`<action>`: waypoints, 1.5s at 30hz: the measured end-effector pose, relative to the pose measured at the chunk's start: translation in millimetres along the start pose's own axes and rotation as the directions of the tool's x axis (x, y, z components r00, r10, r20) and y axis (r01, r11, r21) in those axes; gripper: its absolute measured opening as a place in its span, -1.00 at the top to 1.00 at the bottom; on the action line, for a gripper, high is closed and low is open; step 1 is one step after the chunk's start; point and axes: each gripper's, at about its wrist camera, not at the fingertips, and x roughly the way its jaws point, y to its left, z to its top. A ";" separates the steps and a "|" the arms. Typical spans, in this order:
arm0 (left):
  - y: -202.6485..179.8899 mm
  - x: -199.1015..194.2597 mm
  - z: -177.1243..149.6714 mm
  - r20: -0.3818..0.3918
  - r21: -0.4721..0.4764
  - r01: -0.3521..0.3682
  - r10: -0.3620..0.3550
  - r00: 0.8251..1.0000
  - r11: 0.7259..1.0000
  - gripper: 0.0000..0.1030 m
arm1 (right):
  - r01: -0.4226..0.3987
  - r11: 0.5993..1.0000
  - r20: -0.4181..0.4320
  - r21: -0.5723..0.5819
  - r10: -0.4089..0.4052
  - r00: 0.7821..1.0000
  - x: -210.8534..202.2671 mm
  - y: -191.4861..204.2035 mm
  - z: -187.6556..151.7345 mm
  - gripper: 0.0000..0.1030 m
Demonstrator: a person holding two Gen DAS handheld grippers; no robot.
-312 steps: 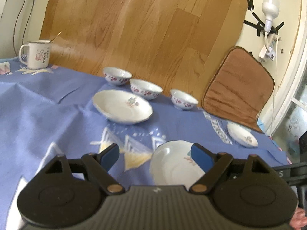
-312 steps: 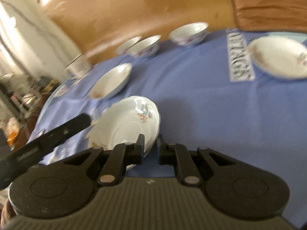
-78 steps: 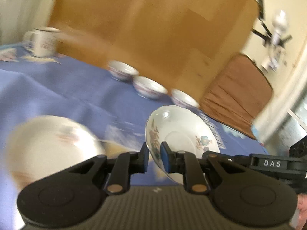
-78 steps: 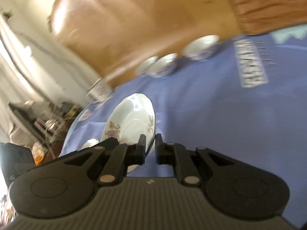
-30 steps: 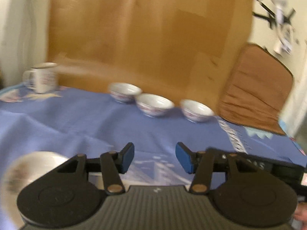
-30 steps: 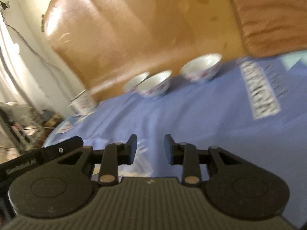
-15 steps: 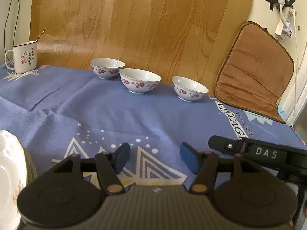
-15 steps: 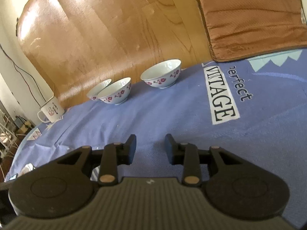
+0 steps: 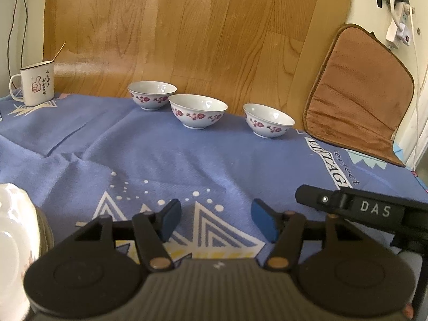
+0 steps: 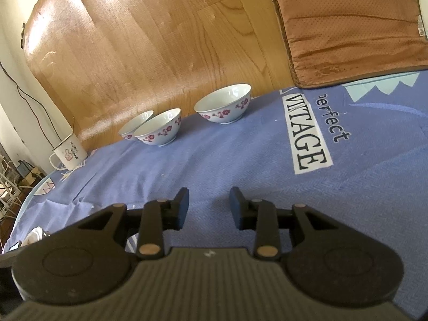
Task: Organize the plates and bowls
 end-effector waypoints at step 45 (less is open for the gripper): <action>1.4 -10.3 -2.4 0.067 0.002 0.009 -0.010 0.998 1.000 -0.22 | 0.018 1.000 0.011 -0.020 -0.017 1.000 0.7 2.0 -1.2 0.28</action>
